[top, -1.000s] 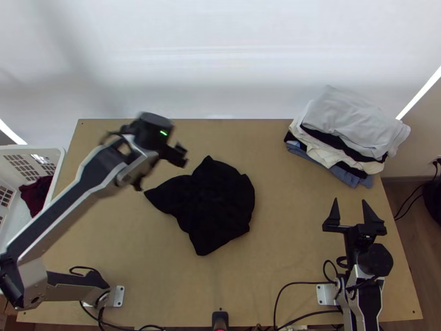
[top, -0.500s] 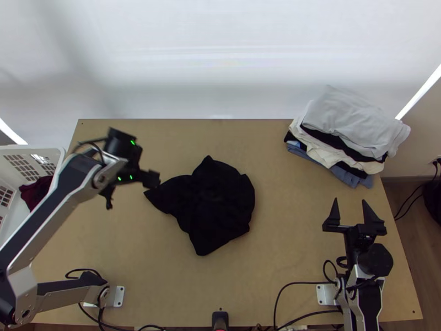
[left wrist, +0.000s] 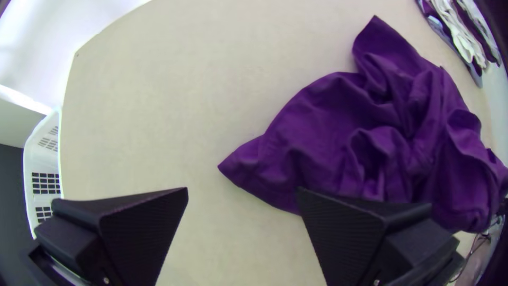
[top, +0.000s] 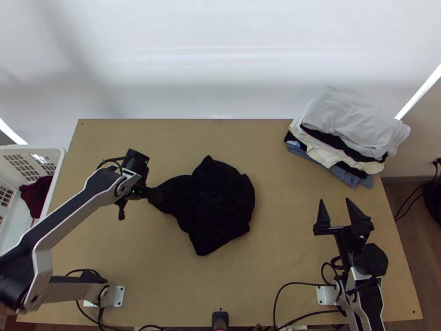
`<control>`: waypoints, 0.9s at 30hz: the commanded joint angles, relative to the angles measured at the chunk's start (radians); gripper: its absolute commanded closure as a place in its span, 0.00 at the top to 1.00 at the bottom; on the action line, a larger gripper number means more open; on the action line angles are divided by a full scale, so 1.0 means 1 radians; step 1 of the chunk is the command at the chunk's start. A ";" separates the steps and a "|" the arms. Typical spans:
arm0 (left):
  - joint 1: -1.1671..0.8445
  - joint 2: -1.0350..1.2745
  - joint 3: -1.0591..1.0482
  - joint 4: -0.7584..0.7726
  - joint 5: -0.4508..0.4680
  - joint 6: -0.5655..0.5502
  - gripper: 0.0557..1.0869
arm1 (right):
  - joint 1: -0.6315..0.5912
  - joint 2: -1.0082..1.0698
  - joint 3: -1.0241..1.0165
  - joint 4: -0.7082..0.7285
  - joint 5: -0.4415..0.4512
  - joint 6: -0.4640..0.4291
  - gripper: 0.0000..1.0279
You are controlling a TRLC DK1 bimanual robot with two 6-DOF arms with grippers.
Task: Fold the t-shirt
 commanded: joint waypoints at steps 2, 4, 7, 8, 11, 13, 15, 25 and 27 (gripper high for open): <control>0.060 0.111 -0.018 0.048 -0.006 0.060 0.96 | 0.024 -0.005 -0.004 -0.021 0.008 0.010 0.96; 0.080 0.149 -0.004 0.056 -0.001 0.075 0.96 | 0.029 -0.005 -0.004 -0.021 0.008 0.005 0.96; 0.088 0.192 0.002 0.074 0.007 0.098 0.95 | 0.023 -0.005 -0.004 -0.021 0.008 -0.025 0.96; 0.086 0.202 0.001 0.074 0.007 0.104 0.95 | 0.023 -0.007 -0.004 -0.021 0.008 -0.030 0.96; 0.066 0.202 -0.018 0.099 0.016 0.115 0.79 | 0.018 -0.007 -0.004 -0.020 0.008 -0.035 0.96; 0.051 0.186 -0.033 0.154 0.023 0.115 0.52 | -0.006 -0.007 -0.004 -0.020 0.008 -0.042 0.96; 0.032 0.176 -0.037 0.171 0.054 0.115 0.36 | -0.032 -0.007 -0.004 -0.020 0.008 -0.056 0.96; -0.007 0.148 -0.025 0.220 0.100 0.092 0.04 | -0.086 -0.010 -0.004 -0.017 0.009 -0.153 0.96; 0.002 0.133 -0.010 0.214 0.102 0.090 0.04 | -0.088 -0.010 -0.004 -0.017 0.009 -0.156 0.96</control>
